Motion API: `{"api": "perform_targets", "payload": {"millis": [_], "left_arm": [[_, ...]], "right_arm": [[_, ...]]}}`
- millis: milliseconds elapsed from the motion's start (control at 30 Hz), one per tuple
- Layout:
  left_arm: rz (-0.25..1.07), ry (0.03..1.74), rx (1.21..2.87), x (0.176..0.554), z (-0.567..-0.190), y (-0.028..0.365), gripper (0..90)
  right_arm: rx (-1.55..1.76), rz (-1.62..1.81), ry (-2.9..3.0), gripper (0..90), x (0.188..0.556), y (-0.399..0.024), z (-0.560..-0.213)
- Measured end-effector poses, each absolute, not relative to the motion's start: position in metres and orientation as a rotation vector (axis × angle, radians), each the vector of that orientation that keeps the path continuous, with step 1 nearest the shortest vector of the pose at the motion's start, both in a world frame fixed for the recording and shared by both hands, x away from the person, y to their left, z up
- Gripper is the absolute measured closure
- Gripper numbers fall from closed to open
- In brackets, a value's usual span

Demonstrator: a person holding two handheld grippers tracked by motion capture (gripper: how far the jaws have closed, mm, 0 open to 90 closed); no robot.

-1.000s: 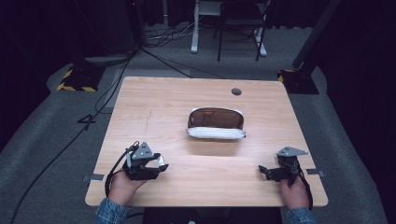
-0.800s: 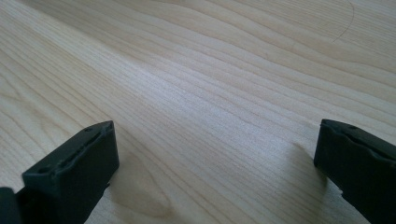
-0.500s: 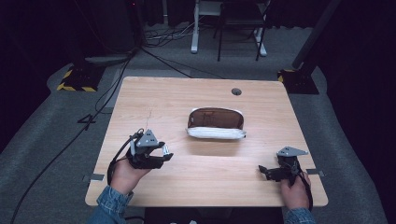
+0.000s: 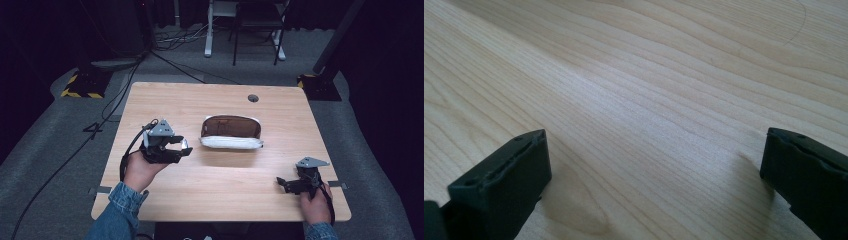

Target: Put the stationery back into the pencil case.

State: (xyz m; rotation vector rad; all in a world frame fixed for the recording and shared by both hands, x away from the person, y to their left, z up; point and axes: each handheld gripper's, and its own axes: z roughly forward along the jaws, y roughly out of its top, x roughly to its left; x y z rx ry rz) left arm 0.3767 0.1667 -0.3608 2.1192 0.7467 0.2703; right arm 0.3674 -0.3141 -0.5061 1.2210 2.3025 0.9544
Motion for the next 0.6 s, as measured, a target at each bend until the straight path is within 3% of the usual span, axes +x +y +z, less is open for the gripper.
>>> {"api": "perform_targets", "payload": {"millis": [600], "left_arm": [[0.307, 0.743, 2.108, 0.419, -0.345, 0.129, 45.7]], "right_arm": [[1.209, 0.959, 2.310, 0.0, 0.368, -0.312, -0.506]]}}
